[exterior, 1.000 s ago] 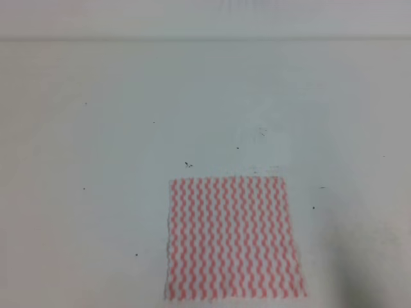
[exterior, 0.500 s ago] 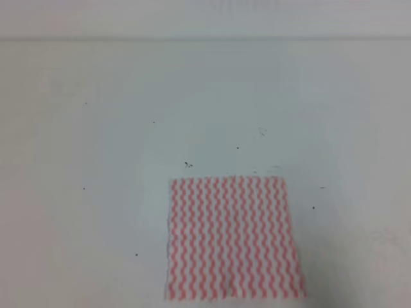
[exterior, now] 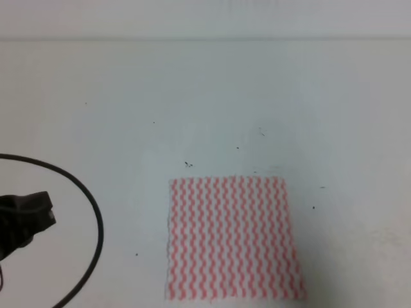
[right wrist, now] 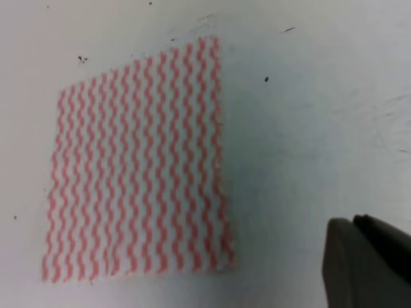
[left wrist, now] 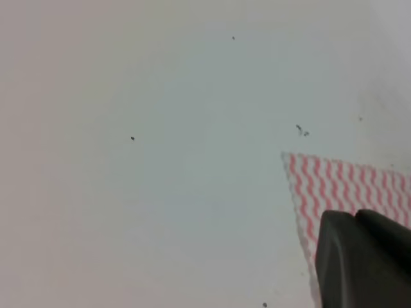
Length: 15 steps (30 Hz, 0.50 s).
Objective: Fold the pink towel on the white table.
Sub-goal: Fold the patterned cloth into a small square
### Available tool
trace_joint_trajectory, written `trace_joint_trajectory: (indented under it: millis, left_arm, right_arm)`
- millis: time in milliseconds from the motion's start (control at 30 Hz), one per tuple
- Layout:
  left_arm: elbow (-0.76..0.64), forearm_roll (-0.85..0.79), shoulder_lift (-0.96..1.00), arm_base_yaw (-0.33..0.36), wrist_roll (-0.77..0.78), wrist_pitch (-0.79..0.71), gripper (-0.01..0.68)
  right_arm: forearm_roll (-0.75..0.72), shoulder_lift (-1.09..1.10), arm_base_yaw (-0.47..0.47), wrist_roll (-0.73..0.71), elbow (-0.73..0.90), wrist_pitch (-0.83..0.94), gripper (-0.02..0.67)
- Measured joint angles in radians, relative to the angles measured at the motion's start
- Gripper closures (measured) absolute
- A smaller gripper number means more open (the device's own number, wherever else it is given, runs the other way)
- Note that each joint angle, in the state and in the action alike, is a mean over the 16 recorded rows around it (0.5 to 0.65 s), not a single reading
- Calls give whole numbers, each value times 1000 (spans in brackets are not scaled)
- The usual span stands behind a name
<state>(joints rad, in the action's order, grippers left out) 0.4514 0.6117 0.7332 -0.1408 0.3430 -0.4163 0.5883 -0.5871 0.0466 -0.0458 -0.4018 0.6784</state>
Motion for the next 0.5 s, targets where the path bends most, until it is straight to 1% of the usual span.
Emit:
trace_joint_trajectory:
  millis: [100,233,400,500]
  left_arm:
    - [12,77,60,0,101,-18,676]
    - [19,228,129,0,282,-42,676]
    - [19,402,164,-1,477,-68,676]
    - [19,491,179,-4,564,-81,676]
  right_arm:
    - [42,-50,1,-37,-5,16,667]
    - [134,-111,8,-117,-6,19,667]
    - [257,-177,21,-217,-8,15,667]
    - [346,-211,32,-281,-8,11,667]
